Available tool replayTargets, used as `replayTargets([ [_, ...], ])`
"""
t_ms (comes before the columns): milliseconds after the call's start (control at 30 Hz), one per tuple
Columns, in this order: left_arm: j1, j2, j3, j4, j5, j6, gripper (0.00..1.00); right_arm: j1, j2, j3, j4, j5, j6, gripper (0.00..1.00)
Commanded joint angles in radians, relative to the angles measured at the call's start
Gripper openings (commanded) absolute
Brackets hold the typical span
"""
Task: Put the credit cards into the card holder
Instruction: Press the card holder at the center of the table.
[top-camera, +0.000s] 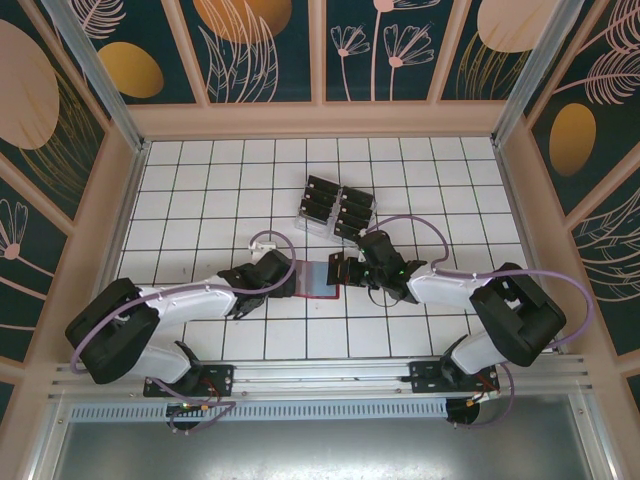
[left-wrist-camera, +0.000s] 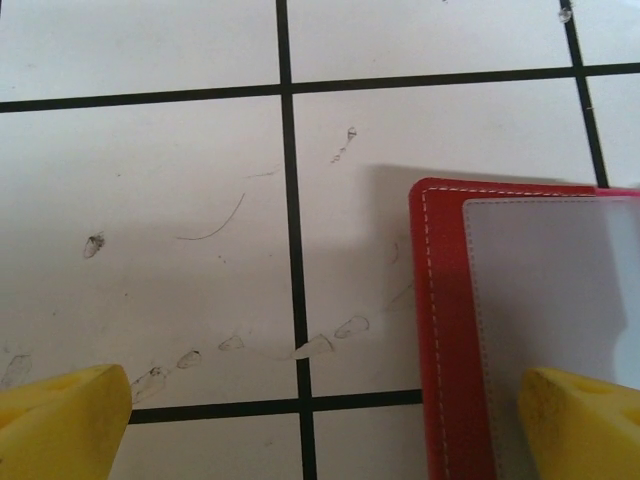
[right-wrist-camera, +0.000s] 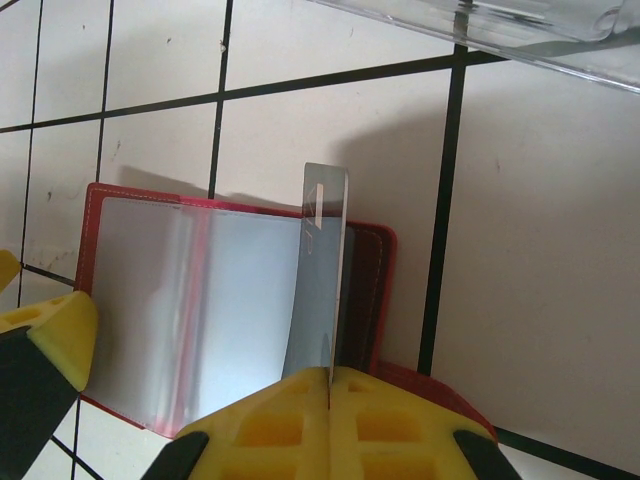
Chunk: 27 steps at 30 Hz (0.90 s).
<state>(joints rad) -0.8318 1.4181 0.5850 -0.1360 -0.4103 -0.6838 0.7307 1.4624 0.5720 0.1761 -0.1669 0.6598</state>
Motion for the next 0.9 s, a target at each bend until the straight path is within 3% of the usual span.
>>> replayTargets([
  [0, -0.005, 0.022, -0.001, -0.027, -0.043, -0.001, 0.99, -0.011, 0.004, 0.007, -0.051, 0.007, -0.019, 0.0],
  [433, -0.004, 0.068, -0.022, -0.025, -0.065, -0.052, 0.99, 0.03, -0.082, 0.045, -0.023, -0.037, 0.028, 0.0],
  [867, -0.005, 0.018, -0.017, -0.035, -0.087, -0.052, 0.99, 0.145, -0.008, 0.001, 0.251, 0.008, 0.14, 0.0],
])
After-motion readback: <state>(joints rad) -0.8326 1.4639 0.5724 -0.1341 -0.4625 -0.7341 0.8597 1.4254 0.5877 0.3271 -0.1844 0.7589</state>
